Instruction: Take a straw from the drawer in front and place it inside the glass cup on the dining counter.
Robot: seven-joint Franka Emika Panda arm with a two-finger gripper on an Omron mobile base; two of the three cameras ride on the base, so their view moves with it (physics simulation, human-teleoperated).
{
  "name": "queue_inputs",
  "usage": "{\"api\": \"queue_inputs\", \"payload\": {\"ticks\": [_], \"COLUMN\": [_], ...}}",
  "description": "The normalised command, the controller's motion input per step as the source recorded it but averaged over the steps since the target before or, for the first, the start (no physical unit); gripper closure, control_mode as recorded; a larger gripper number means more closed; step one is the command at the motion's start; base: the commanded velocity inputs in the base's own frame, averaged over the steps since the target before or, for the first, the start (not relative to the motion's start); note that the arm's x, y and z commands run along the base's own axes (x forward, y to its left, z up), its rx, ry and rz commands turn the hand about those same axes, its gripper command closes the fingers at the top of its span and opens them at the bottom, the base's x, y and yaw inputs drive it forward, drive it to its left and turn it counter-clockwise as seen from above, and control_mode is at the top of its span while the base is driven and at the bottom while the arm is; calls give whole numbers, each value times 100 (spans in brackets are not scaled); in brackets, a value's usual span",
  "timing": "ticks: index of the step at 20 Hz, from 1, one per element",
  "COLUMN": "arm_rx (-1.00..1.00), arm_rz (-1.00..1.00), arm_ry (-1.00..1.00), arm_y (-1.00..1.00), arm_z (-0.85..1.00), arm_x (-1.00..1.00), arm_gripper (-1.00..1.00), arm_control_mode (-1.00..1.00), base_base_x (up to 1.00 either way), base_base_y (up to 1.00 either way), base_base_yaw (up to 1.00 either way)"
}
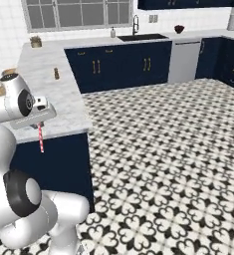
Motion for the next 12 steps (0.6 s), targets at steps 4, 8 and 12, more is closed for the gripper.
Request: {"api": "queue_inputs", "payload": {"ticks": [4, 8, 12], "arm_rx": [0, 0, 0], "arm_rz": [0, 0, 0], "arm_ry": [0, 0, 0], "arm_y": [0, 0, 0], "arm_z": [0, 0, 0], "arm_x": [0, 0, 0], "arm_gripper": [100, 100, 100], "arm_control_mode": [100, 100, 100], "base_base_x": [0, 0, 0], "base_base_y": [100, 100, 100], "base_base_yaw": [-44, -42, -42]}}
